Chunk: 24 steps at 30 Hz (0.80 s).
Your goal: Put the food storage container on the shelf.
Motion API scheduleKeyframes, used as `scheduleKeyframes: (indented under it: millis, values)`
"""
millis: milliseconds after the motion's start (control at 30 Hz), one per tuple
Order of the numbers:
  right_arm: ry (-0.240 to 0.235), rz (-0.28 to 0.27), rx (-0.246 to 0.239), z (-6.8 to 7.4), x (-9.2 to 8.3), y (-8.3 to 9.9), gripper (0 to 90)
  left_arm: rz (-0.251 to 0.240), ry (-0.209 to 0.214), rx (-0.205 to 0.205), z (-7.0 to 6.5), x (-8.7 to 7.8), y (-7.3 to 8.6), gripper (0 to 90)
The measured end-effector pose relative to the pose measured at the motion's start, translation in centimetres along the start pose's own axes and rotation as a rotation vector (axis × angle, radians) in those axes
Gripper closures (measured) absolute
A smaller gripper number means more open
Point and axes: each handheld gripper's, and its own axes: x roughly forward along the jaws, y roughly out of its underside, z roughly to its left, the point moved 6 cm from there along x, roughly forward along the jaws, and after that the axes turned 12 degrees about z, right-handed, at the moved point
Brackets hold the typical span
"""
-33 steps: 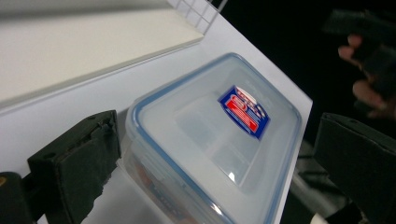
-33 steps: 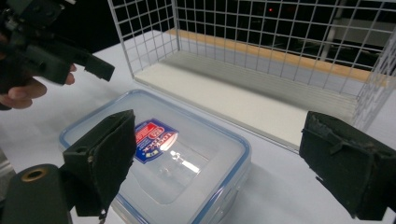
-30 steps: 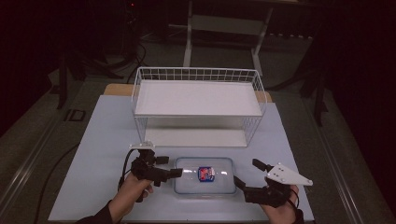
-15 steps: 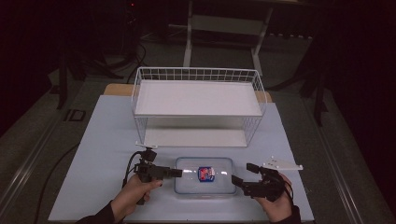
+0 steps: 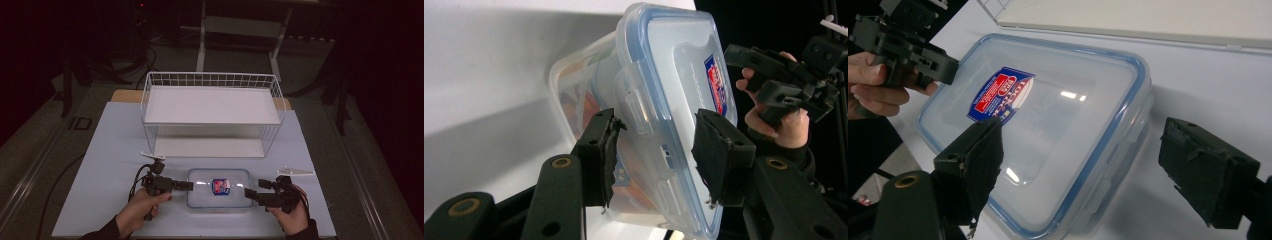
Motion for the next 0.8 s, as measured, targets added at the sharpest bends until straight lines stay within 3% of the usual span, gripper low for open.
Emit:
scheduleKeyframes:
  millis: [100,233,400,633,800]
  values:
    - [-0.033,0.014,0.024,0.1,0.2,0.2,18.7,0.003,0.002,-0.001,-0.1,0.0,0.1,52.0]
    - [-0.081,0.028,0.055,0.1,0.4,0.4,21.0,0.002,-0.001,0.039,-0.4,0.0,0.3,52.8]
    - [-0.086,0.036,0.091,-0.3,0.3,0.5,26.1,0.001,-0.002,0.097,-1.3,-0.2,0.9,55.7]
    - [-0.082,0.068,0.105,-0.5,0.1,1.1,37.0,0.003,-0.016,0.138,-1.9,-0.3,1.5,57.1]
    - [-0.130,0.075,0.115,-0.7,-0.1,1.4,44.6,0.001,-0.015,0.152,-1.9,-0.3,1.6,57.3]
